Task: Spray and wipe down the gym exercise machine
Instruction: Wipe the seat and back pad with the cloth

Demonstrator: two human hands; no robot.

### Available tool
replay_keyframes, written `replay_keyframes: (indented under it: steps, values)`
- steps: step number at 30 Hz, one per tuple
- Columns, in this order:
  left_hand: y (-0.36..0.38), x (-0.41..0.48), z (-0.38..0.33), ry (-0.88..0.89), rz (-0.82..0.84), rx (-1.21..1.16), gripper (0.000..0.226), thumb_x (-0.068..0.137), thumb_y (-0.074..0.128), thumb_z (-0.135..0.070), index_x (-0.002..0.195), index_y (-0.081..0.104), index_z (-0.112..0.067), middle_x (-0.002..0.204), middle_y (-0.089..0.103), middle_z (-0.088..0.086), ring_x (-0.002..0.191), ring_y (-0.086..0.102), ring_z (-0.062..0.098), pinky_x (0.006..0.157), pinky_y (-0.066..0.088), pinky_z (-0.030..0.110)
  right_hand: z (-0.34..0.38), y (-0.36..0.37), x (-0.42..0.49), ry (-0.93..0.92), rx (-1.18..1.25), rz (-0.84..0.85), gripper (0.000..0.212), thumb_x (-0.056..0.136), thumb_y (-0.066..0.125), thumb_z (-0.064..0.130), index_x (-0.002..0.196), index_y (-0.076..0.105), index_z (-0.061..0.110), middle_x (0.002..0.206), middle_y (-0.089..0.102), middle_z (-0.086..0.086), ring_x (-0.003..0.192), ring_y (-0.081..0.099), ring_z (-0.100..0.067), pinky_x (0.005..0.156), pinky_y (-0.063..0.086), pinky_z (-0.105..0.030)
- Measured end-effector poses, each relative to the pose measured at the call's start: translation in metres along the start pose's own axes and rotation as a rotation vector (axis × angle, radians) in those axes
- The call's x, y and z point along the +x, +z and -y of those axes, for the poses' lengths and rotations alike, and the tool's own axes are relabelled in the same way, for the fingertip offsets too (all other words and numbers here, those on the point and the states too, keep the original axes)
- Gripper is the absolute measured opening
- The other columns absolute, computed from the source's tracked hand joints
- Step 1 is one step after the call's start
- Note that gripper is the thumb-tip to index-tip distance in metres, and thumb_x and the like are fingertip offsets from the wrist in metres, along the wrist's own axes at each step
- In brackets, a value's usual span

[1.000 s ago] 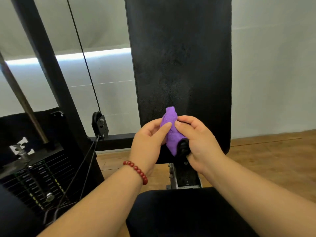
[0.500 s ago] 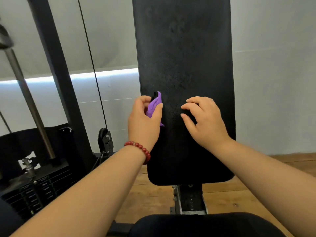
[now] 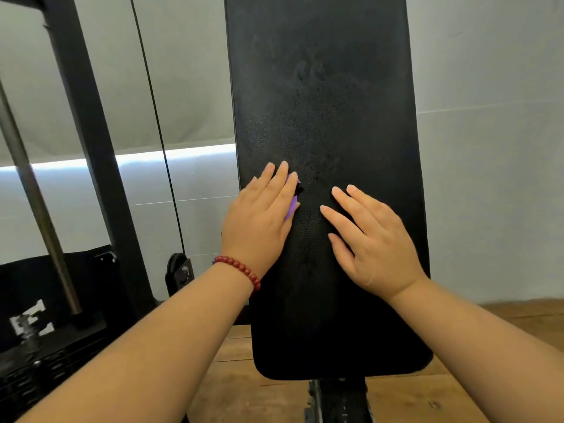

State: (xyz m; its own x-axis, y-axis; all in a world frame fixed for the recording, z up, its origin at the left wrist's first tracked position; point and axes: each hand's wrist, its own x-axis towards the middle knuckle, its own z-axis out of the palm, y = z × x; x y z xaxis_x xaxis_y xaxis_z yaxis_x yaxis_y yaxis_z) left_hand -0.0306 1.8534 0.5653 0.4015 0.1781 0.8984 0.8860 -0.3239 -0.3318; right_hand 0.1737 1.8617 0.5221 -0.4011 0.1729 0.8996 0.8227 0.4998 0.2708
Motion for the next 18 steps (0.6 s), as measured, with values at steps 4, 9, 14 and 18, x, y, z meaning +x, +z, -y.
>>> replay_keyframes:
  steps: [4, 9, 14, 18]
  values:
    - [-0.001, -0.019, 0.001, 0.157, 0.077, -0.022, 0.039, 0.093, 0.051, -0.011, 0.130, 0.058, 0.000, 0.137, 0.056, 0.017, 0.126, 0.054, 0.032, 0.107, 0.040, 0.040, -0.001, 0.002, -0.002, -0.003, 0.011, -0.043, 0.041, 0.097, 0.049, 0.029, 0.133, 0.060, 0.013, 0.145, 0.050, -0.012, 0.136, 0.044, -0.030, 0.107, 0.040, -0.043]
    - [-0.002, 0.003, 0.016, 0.143, 0.051, -0.029, 0.035, 0.095, 0.046, -0.009, 0.123, 0.061, 0.007, 0.130, 0.060, 0.022, 0.124, 0.054, 0.040, 0.108, 0.038, 0.048, 0.000, 0.004, -0.002, 0.000, 0.004, -0.063, 0.041, 0.097, 0.048, 0.028, 0.134, 0.059, 0.013, 0.146, 0.049, -0.012, 0.136, 0.044, -0.030, 0.108, 0.038, -0.043]
    - [0.007, -0.027, -0.012, 0.088, 0.033, -0.040, 0.044, 0.085, 0.062, 0.004, 0.129, 0.056, 0.006, 0.134, 0.055, 0.024, 0.126, 0.053, 0.037, 0.109, 0.038, 0.045, 0.000, 0.006, -0.005, -0.005, 0.001, -0.092, 0.041, 0.097, 0.048, 0.026, 0.134, 0.059, 0.012, 0.146, 0.049, -0.012, 0.136, 0.044, -0.031, 0.110, 0.035, -0.041]
    - [-0.005, -0.031, 0.005, 0.359, 0.142, -0.044, 0.035, 0.098, 0.040, -0.002, 0.132, 0.051, 0.003, 0.134, 0.056, 0.023, 0.125, 0.054, 0.037, 0.107, 0.042, 0.046, 0.001, 0.006, -0.006, 0.001, -0.001, -0.104, 0.040, 0.097, 0.049, 0.025, 0.134, 0.059, 0.012, 0.146, 0.048, -0.012, 0.136, 0.044, -0.031, 0.109, 0.037, -0.042]
